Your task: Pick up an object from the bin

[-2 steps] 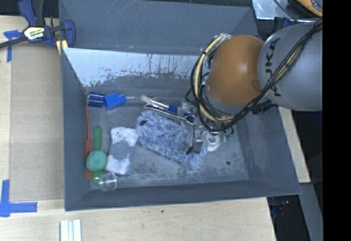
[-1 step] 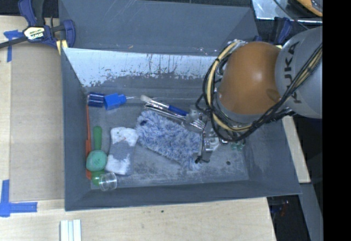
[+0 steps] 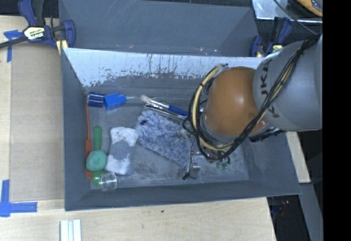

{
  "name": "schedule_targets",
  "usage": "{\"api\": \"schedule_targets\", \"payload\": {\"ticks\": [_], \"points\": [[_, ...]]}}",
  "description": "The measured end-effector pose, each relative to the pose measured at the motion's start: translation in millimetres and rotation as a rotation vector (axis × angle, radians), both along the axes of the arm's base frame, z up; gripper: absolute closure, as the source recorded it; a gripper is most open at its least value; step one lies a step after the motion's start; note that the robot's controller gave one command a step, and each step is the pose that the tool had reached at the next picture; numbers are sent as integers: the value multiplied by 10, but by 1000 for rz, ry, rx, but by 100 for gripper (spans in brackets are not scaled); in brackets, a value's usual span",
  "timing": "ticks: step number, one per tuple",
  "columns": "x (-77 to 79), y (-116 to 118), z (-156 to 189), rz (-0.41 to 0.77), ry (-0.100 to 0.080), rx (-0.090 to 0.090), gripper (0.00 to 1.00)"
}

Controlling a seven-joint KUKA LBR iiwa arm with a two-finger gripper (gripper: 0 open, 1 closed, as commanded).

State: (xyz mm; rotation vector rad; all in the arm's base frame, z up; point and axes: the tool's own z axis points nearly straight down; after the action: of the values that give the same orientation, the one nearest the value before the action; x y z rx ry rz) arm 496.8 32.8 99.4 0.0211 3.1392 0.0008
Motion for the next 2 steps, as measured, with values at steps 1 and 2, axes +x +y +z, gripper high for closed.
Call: {"api": "schedule_targets", "payload": {"ticks": [1, 2], "points": [[-72, 41, -277, -124, -23, 2, 0], [-11, 632, -264, -32, -15, 2, 100]]}}
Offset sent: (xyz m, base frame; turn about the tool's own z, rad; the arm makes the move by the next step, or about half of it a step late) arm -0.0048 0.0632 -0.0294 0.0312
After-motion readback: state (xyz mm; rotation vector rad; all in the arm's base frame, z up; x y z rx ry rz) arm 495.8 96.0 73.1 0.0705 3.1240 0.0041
